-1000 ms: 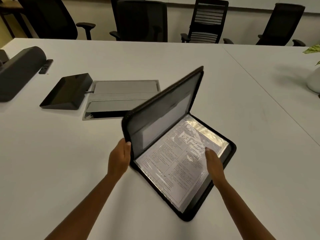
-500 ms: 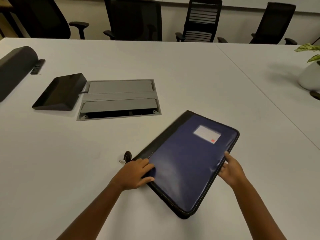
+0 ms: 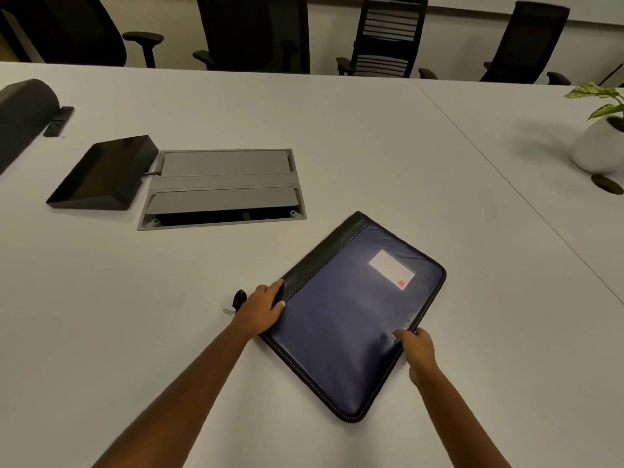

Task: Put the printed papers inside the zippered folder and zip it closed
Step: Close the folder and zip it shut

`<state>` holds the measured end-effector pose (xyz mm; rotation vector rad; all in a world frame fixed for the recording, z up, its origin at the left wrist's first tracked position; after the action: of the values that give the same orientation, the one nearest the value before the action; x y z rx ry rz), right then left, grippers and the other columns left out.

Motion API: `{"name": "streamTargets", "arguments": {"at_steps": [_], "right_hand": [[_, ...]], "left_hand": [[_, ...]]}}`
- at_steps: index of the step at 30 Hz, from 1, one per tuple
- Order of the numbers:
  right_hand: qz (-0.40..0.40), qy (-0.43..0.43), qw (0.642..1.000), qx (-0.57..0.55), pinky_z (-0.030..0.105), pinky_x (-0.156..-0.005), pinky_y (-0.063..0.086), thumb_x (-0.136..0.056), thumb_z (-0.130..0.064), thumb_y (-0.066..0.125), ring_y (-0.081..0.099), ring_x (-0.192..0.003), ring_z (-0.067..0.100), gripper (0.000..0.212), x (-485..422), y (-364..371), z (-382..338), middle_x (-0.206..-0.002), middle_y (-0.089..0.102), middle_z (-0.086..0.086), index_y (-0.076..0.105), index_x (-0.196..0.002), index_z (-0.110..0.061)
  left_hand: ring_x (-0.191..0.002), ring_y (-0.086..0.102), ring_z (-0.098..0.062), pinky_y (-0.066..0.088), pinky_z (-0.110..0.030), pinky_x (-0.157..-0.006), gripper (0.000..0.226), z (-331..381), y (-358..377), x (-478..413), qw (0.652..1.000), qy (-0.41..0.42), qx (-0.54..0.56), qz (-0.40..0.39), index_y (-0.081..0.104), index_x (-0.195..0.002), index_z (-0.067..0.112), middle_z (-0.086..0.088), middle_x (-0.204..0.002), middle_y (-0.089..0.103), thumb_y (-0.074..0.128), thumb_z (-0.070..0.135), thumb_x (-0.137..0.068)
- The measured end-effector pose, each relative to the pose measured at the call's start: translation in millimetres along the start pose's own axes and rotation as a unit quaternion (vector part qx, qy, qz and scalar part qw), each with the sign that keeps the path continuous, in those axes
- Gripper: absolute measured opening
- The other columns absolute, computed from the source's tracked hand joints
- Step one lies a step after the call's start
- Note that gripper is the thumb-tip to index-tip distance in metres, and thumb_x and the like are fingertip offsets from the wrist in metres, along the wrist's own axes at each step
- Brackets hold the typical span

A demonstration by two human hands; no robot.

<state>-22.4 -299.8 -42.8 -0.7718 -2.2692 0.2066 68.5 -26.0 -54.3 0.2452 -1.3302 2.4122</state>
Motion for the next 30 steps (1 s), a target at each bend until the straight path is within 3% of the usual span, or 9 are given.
{"name": "streamTargets", "arguments": {"at_steps": [2,5,9,12,16,22,26,30], "right_hand": [[0.010,0.021,0.999,-0.024,0.046,-0.102,0.038,-0.086,-0.003,0.055,0.041,-0.123,0.041,0.051,0.1,2.0,2.5,-0.136,0.043,0.024,0.035,-0.132,0.006],[0.029,0.054,0.995,-0.082,0.036,-0.085,0.046,-0.084,0.001,0.058,0.051,-0.103,0.037,0.040,-3.8,-5.0,-0.9,-0.110,0.054,0.025,0.046,-0.120,0.014],[0.028,0.096,0.987,-0.126,0.034,-0.090,0.041,-0.082,0.004,0.062,0.050,-0.103,0.036,0.041,-17.4,-17.1,-8.5,-0.100,0.056,0.024,0.047,-0.120,0.015],[0.030,0.077,0.993,-0.089,0.036,-0.089,0.044,-0.081,0.011,0.059,0.055,-0.105,0.040,0.028,-21.7,-16.9,-17.2,-0.108,0.058,0.025,0.055,-0.109,0.014],[0.011,0.001,0.998,-0.062,0.039,-0.094,0.047,-0.078,0.020,0.054,0.057,-0.104,0.039,0.040,-23.9,-9.1,-38.3,-0.114,0.061,0.023,0.056,-0.115,0.006],[-0.041,-0.082,0.996,-0.010,0.046,-0.098,0.047,-0.083,0.013,0.055,0.058,-0.105,0.036,0.042,-19.5,16.7,-75.8,-0.122,0.060,0.019,0.053,-0.122,0.000],[-0.079,-0.095,0.992,0.020,0.041,-0.095,0.046,-0.082,0.016,0.052,0.057,-0.099,0.031,0.044,-18.3,36.1,-81.3,-0.123,0.060,0.019,0.053,-0.123,0.000],[-0.099,-0.094,0.990,0.046,0.042,-0.095,0.046,-0.083,0.016,0.051,0.056,-0.102,0.033,0.042,-19.4,58.9,-80.0,-0.123,0.059,0.020,0.053,-0.122,0.001]], "left_hand": [[-0.121,0.048,-0.032,0.038,-0.038,-0.101,0.049,1.8,-1.8,-1.9,0.999,-0.026,0.034,0.011,0.030,-0.142,0.015,-0.019,-0.134,0.045,0.044,0.025,-0.096],[-0.119,0.050,-0.033,0.039,-0.039,-0.099,0.047,1.1,0.7,-0.2,0.997,-0.057,0.054,0.004,0.032,-0.139,0.011,-0.020,-0.133,0.047,0.043,0.028,-0.097],[-0.118,0.051,-0.031,0.041,-0.038,-0.098,0.043,-3.5,13.7,7.0,0.993,-0.084,0.077,-0.027,0.041,-0.133,0.005,-0.019,-0.132,0.048,0.043,0.030,-0.097],[-0.110,0.055,-0.029,0.043,-0.036,-0.093,0.036,-7.4,18.0,11.8,0.984,-0.093,0.148,-0.030,0.050,-0.123,0.001,-0.018,-0.122,0.055,0.050,0.023,-0.095],[-0.092,0.055,-0.023,0.044,-0.034,-0.084,0.031,-11.5,13.6,18.6,0.969,-0.114,0.220,-0.002,0.054,-0.116,-0.002,-0.013,-0.103,0.058,0.054,0.019,-0.093],[-0.108,0.057,-0.033,0.044,-0.041,-0.097,0.031,-27.7,7.7,45.1,0.949,-0.150,0.275,0.011,0.050,-0.118,-0.003,-0.019,-0.113,0.060,0.055,0.014,-0.092],[-0.095,0.055,-0.023,0.044,-0.037,-0.092,0.015,-40.1,10.2,69.0,0.943,-0.158,0.291,-0.017,0.049,-0.102,0.004,-0.012,-0.101,0.056,0.057,0.009,-0.090],[-0.093,0.053,-0.022,0.042,-0.034,-0.086,0.014,-51.8,5.0,78.9,0.935,-0.171,0.311,0.015,0.047,-0.099,0.006,-0.012,-0.099,0.055,0.058,0.008,-0.089]]}}
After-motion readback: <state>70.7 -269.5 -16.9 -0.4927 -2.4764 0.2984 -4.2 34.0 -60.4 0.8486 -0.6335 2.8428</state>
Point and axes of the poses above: each hand's wrist, its own x-axis away from the middle knuckle, its own y-axis out of the palm, z = x × y, the point moved 2 cm from there along -x, towards the middle knuckle
